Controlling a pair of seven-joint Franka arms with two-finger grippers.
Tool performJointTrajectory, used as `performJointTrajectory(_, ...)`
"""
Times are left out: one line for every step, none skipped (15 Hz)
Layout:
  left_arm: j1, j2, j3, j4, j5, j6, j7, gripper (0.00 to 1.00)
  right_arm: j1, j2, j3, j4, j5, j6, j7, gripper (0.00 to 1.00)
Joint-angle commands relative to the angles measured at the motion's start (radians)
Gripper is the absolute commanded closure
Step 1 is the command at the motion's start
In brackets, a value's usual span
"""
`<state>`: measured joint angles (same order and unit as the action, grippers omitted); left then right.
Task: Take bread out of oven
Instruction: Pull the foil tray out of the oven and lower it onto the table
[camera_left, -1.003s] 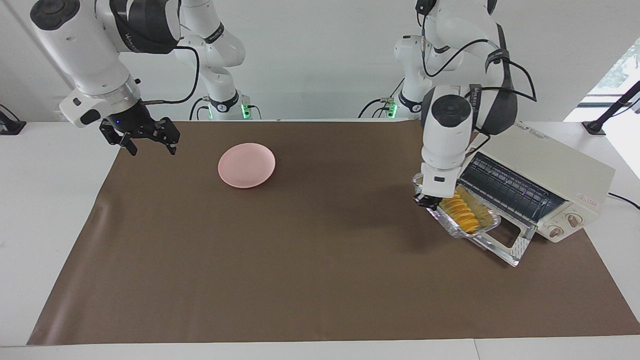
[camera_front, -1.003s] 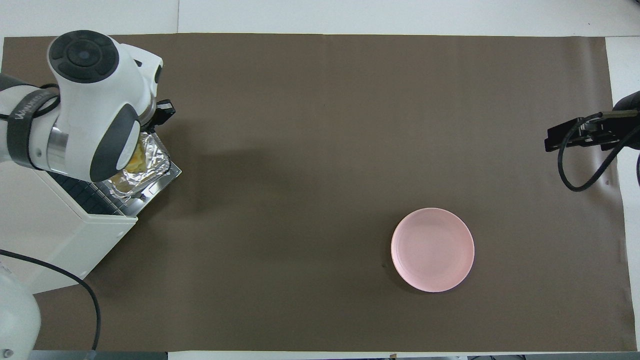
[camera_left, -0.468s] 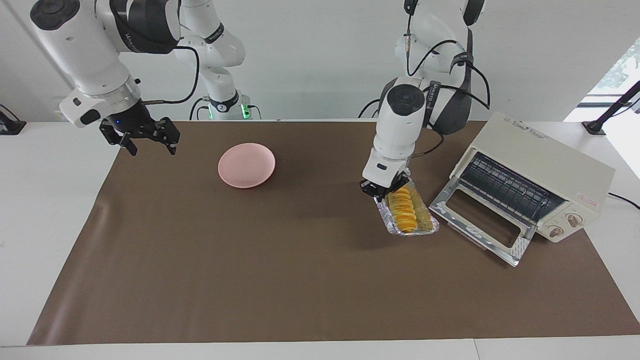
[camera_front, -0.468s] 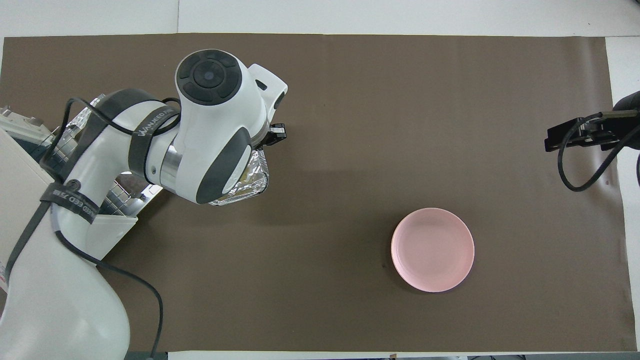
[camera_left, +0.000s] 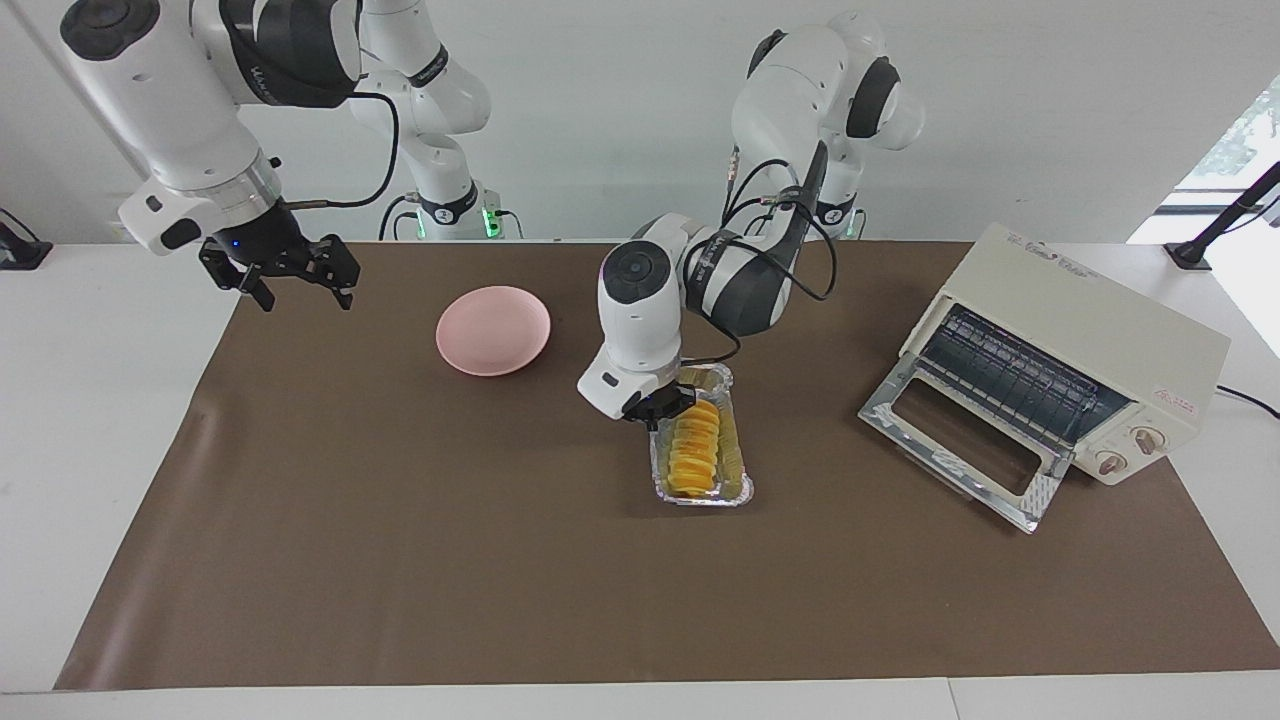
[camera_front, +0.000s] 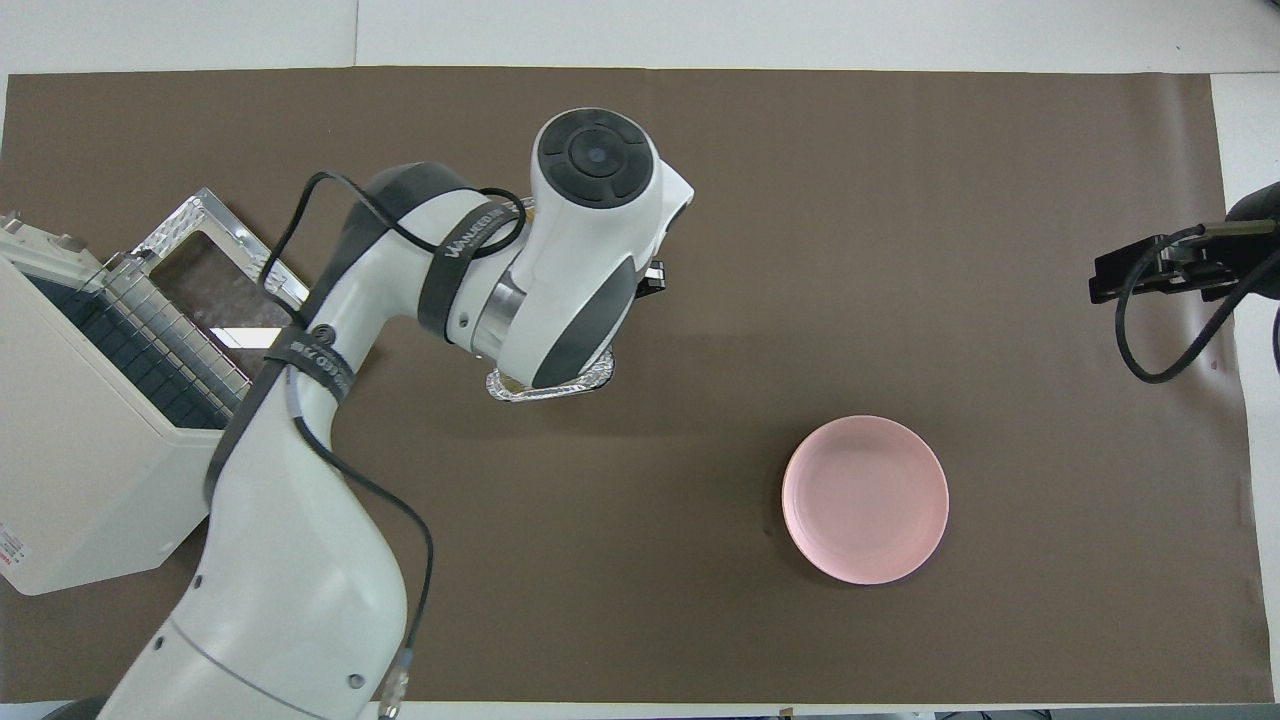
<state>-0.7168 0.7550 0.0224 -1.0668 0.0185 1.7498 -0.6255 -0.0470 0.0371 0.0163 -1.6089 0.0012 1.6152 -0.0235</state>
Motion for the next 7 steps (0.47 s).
performJointTrajectory(-0.056,0.015,0.019,0.056,-0.011,-0.050,0.012,1.00,-0.007,-0.006,0.002,0.003,0.016,-0.015,0.013,0.00)
performJointTrajectory(-0.078,0.018,0.024,0.053,-0.009,-0.050,-0.005,1.00,-0.005,-0.006,0.002,0.003,0.016,-0.015,0.013,0.00)
performJointTrajectory(-0.101,0.018,0.031,0.039,-0.011,-0.046,-0.034,1.00,-0.007,-0.006,0.002,0.003,0.016,-0.015,0.013,0.00)
performJointTrajectory(-0.108,0.020,0.034,0.031,-0.011,-0.026,-0.052,1.00,-0.007,-0.006,0.002,0.003,0.016,-0.015,0.013,0.00)
performJointTrajectory(-0.110,0.024,0.034,0.021,-0.012,-0.010,-0.056,1.00,-0.007,-0.006,0.002,0.003,0.016,-0.015,0.013,0.00)
performJointTrajectory(-0.111,0.026,0.034,0.010,-0.015,-0.004,-0.060,1.00,-0.005,-0.006,0.002,0.003,0.016,-0.015,0.013,0.00)
performJointTrajectory(-0.112,0.026,0.033,0.008,-0.018,-0.003,-0.078,1.00,-0.007,-0.006,0.002,0.003,0.016,-0.015,0.013,0.00)
